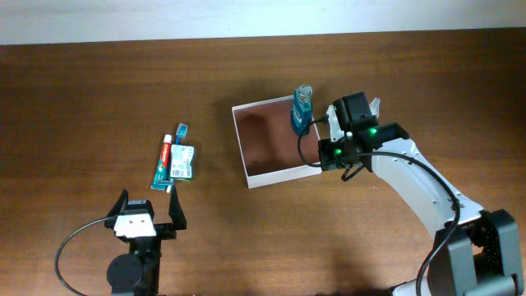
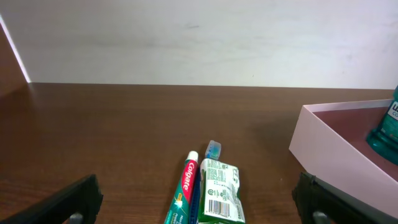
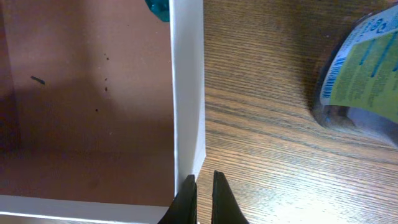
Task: Pack container
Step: 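Position the right gripper beside the box near the soap bottle, then move the right gripper over the white soap pump bottle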
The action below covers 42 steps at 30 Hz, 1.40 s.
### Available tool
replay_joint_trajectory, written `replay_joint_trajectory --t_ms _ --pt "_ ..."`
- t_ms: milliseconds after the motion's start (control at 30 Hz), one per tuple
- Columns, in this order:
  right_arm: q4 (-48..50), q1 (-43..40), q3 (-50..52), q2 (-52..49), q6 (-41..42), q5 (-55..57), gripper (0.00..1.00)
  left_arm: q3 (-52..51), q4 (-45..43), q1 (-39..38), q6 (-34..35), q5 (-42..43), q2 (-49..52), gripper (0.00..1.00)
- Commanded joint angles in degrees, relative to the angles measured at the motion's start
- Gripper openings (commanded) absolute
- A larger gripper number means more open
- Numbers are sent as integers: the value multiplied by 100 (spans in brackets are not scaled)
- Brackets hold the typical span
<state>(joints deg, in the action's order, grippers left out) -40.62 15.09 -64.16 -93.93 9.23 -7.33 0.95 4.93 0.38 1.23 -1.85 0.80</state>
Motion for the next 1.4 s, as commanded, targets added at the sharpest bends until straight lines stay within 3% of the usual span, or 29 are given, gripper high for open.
replay_joint_trajectory --t_ms 0,533,667,967,1067,1200,1233,1300,1367 --pt "15 -7 42 -31 0 -328 4 -44 -17 -24 -90 83 -46 99" --pt "20 -9 42 -31 -4 -501 4 -44 -17 -24 -90 83 -46 99" --pt "-9 -26 -66 -26 -136 -74 4 -44 -17 -24 -90 83 -46 99" --pt "-1460 -125 -2090 229 -332 166 5 -44 -17 -24 -90 83 -46 99" --pt "-1941 -155 -2809 229 -326 280 28 -44 -17 -24 -90 83 -44 99" --pt "-2218 -345 -3327 229 -186 629 30 -44 -17 -24 -90 83 -44 99" --pt "-2247 -457 -3368 229 -35 776 37 -44 -17 -24 -90 81 -44 99" --pt "-2288 -688 -3368 229 216 844 61 -44 -17 -24 -90 83 -46 99" --pt "-2406 -953 -3366 195 431 754 70 -44 -17 -24 -90 83 -46 99"
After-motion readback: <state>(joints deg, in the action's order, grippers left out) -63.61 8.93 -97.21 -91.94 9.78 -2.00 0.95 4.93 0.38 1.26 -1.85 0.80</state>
